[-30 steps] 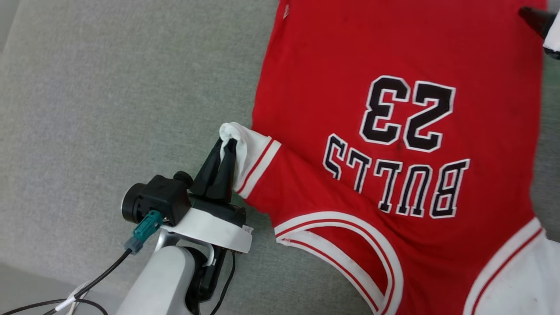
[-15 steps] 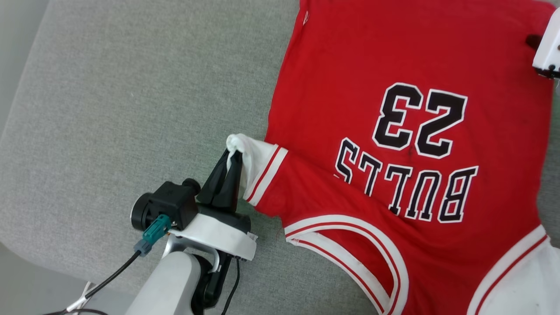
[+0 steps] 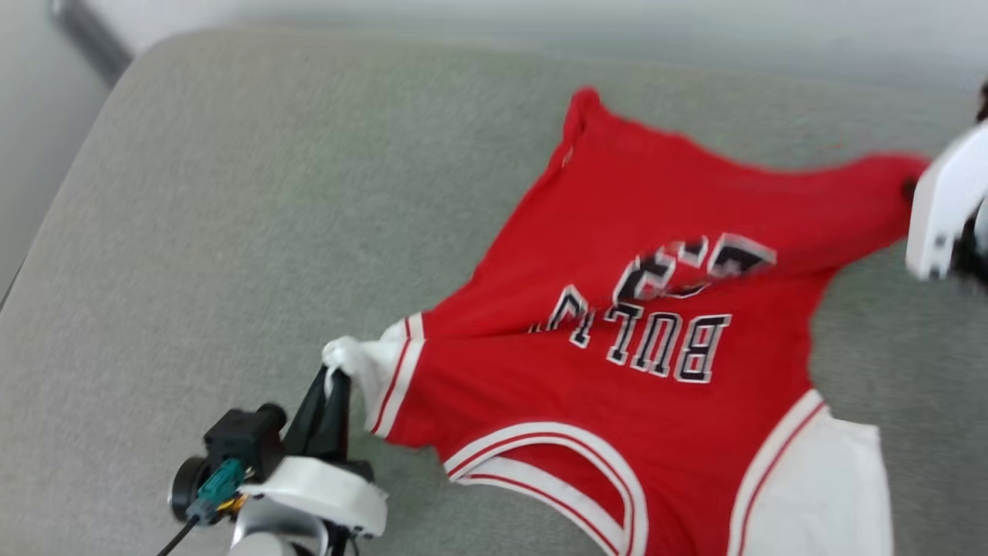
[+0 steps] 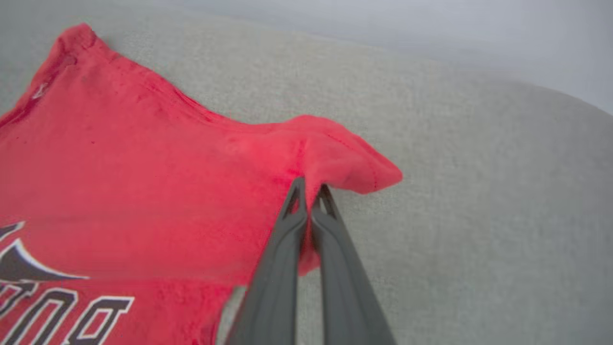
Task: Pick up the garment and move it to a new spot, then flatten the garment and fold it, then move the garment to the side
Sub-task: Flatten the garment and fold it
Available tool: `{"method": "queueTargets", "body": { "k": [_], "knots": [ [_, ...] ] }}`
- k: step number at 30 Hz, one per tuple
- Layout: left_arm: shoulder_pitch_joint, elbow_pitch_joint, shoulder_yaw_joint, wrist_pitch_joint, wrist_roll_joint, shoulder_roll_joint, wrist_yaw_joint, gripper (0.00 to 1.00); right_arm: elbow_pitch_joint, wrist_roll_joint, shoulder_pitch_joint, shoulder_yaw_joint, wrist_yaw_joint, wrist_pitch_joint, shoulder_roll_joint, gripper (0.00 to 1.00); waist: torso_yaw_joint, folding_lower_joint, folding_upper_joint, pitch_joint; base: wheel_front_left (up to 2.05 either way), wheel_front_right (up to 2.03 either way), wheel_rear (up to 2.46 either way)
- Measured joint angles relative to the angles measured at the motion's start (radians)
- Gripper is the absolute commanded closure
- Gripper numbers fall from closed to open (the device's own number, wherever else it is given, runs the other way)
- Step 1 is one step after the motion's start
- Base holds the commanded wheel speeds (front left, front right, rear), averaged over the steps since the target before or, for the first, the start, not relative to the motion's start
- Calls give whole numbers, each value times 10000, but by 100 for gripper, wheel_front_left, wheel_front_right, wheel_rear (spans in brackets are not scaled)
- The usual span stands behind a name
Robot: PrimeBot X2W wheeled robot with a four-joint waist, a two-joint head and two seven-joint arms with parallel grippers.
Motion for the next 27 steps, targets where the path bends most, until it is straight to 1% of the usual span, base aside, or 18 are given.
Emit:
{"method": "queueTargets", "body": {
  "k": [2, 4, 7, 10, 13, 14, 15, 16, 20, 22, 25, 27],
  "knots": [
    [353, -111, 165, 61, -82, 146, 178, 100, -757, 332, 1090, 205, 0, 274, -261, 100, -313, -1, 0, -304, 0, 0, 0],
    [651, -240, 332, 119, -155, 245, 326, 100, -1519, 612, 2252, 163, 0, 669, -435, 100, -655, -1, 0, -566, 0, 0, 0],
    [991, -441, 510, 257, -232, 424, 535, 100, -2815, 849, 4024, -178, 0, 1195, -479, 100, -1186, -1, 0, -896, 0, 0, 0],
    [1277, -575, 658, 370, -311, 537, 686, 100, -4044, 872, 5931, -734, -2, 1791, -171, 100, -1662, -2, 0, -1186, 0, 0, 0],
    [1505, -692, 709, 516, -349, 627, 792, 100, -5074, 800, 7670, -1145, -2, 2232, 489, 100, -2079, -2, 0, -1395, 0, 0, 0],
    [1539, -736, 719, 539, -368, 650, 813, 100, -5400, 784, 8140, -1275, -2, 2265, 736, 80, -2197, -2, 0, -1449, 0, 0, 0],
    [1546, -777, 723, 571, -389, 669, 825, 100, -5651, 777, 8525, -1461, -2, 2245, 1020, 53, -2306, -2, 0, -1490, 0, 0, 0],
    [1546, -813, 717, 598, -387, 683, 859, 100, -5850, 752, 8825, -1624, -2, 2178, 1271, 0, -2397, -2, 0, -1520, 0, 0, 0],
    [1547, -928, 663, 702, -384, 740, 865, 100, -6683, 731, 9703, -2454, -4, 1486, 2092, 0, -2550, -3, 0, -1584, 0, 0, 0],
    [1552, -957, 640, 773, -382, 790, 865, 100, -7194, 763, 9919, -2836, -4, 825, 2479, 0, -2559, -2, 0, -1574, 0, 0, 0],
    [1555, -972, 627, 790, -382, 823, 867, 100, -7988, 780, 10026, -3507, -4, -242, 2709, 0, -2553, -1, 0, -1604, 0, 0, 0],
    [1556, -986, 593, 792, -382, 823, 867, 100, -8255, 757, 9990, -3787, -4, -819, 2717, 0, -2549, -2, 0, -1628, 0, 0, 0]
  ]
}}
